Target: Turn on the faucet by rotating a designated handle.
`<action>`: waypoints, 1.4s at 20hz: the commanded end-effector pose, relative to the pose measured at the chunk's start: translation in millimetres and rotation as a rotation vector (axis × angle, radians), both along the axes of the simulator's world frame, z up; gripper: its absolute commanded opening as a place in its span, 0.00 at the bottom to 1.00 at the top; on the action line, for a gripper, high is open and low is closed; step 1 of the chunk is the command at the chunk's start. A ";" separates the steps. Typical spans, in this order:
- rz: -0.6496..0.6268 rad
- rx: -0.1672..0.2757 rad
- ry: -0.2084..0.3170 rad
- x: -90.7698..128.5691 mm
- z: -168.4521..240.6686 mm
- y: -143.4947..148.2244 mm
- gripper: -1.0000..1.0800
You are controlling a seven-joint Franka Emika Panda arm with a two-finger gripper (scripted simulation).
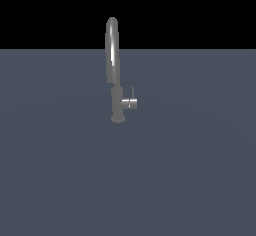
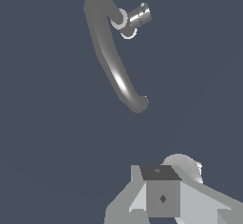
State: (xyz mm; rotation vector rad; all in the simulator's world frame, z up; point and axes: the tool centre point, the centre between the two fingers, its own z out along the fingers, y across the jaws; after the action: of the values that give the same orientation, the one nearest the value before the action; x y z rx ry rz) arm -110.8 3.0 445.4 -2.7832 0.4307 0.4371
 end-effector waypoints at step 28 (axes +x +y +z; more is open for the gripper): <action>-0.430 0.442 0.456 152.1 -124.4 -22.3 0.00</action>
State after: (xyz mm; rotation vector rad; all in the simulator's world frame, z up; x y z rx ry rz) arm 34.5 -17.9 330.0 -2.1249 0.8660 0.9057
